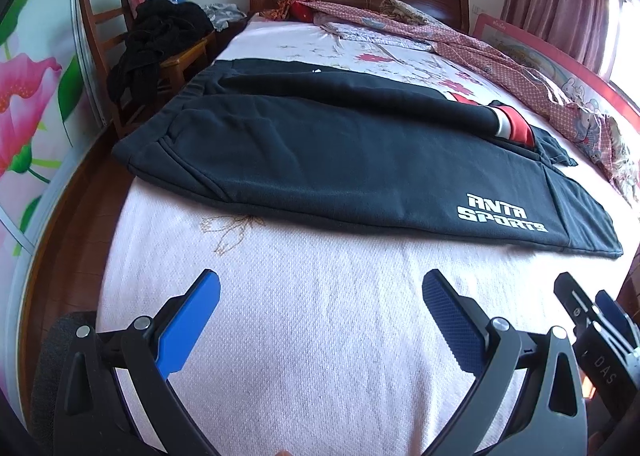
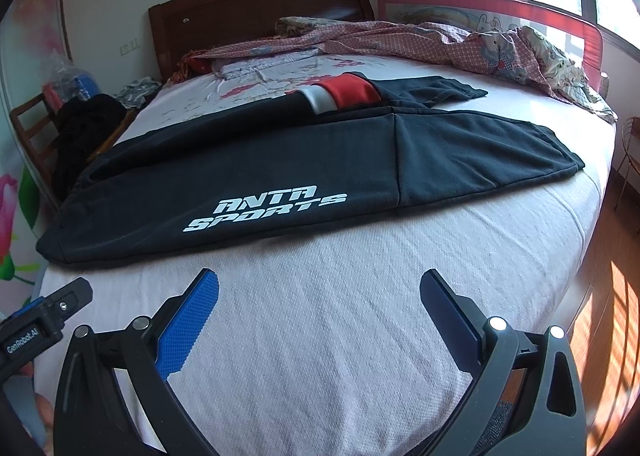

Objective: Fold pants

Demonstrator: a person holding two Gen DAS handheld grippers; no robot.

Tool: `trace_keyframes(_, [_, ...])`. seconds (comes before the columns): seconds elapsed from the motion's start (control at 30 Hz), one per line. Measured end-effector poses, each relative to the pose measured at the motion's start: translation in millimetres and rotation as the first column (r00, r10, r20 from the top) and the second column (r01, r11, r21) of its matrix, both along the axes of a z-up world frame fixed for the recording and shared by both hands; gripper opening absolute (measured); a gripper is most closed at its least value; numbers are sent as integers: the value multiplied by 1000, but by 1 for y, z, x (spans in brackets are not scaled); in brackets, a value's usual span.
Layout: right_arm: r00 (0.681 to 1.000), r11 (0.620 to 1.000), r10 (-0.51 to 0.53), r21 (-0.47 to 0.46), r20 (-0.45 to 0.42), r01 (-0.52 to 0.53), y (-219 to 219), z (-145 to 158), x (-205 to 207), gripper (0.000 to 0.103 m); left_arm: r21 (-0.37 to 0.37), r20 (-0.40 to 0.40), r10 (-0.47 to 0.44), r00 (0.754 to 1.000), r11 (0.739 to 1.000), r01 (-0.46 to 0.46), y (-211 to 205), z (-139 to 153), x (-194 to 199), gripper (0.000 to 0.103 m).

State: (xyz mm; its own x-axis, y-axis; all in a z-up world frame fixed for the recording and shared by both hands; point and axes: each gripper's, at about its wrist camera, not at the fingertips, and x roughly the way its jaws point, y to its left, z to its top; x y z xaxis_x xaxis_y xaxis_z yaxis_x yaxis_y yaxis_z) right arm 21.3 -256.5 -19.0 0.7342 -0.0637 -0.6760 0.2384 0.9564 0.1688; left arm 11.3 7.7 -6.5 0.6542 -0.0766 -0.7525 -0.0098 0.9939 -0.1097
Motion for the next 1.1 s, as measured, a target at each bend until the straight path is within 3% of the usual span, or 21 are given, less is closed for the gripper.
trace_keyframes(0.07, [1000, 1000, -20, 23, -13, 20, -6, -3, 0, 100, -212, -83, -39, 996, 977, 21, 19, -3, 14, 101])
trace_keyframes(0.13, [999, 999, -40, 36, -21, 40, -11, -5, 0, 100, -416, -136, -35, 990, 909, -25, 46, -7, 28, 101])
trace_keyframes(0.17, [999, 998, -46, 39, -25, 47, -12, -6, 0, 100, -464, -130, -19, 991, 885, -44, 58, -7, 34, 101])
trace_keyframes(0.23, [998, 998, -47, 42, -31, 48, -13, -7, 0, 100, -618, -176, -17, 984, 780, -97, 83, -19, 48, 101])
trace_keyframes(0.27, [998, 998, -45, 41, -34, 46, -12, -7, 1, 100, -685, -219, -16, 976, 715, -142, 94, -29, 55, 101])
trace_keyframes(0.33, [999, 999, -38, 37, -36, 39, -11, -7, 2, 100, -756, -265, 13, 964, 618, -216, 111, -49, 65, 101])
trace_keyframes(0.43, [999, 999, -26, 28, -42, 27, -8, -7, 4, 100, -818, -299, 45, 953, 502, -280, 124, -78, 76, 101])
trace_keyframes(0.5, [999, 999, -25, 25, -47, 26, -8, -8, 5, 100, -839, -318, 60, 946, 448, -311, 123, -97, 82, 101])
trace_keyframes(0.6, [998, 999, -30, 25, -55, 32, -9, -9, 5, 100, -857, -345, 64, 937, 387, -341, 115, -122, 91, 101])
trace_keyframes(0.67, [998, 999, -33, 27, -60, 35, -9, -10, 6, 100, -858, -360, 72, 930, 365, -361, 105, -136, 97, 101])
trace_keyframes(0.8, [997, 999, -26, 17, -66, 27, -6, -11, 6, 100, -869, -387, 83, 918, 299, -394, 104, -128, 119, 101])
trace_keyframes(0.9, [997, 1000, -21, 11, -70, 22, -4, -11, 7, 100, -877, -378, 93, 921, 284, -388, 104, -127, 136, 101])
trace_keyframes(1.0, [997, 1000, -23, 15, -76, 25, -5, -12, 8, 100, -872, -383, 93, 919, 292, -393, 106, -112, 144, 101])
trace_keyframes(1.03, [997, 999, -23, 20, -79, 25, -5, -13, 7, 100, -868, -390, 84, 917, 299, -397, 117, -74, 149, 101])
trace_keyframes(1.07, [996, 999, -24, 29, -83, 26, -6, -14, 8, 100, -862, -393, 68, 917, 321, -393, 121, -48, 149, 101])
trace_keyframes(1.1, [996, 999, -24, 42, -89, 28, -8, -15, 8, 100, -862, -379, 60, 924, 342, -375, 121, -46, 150, 101])
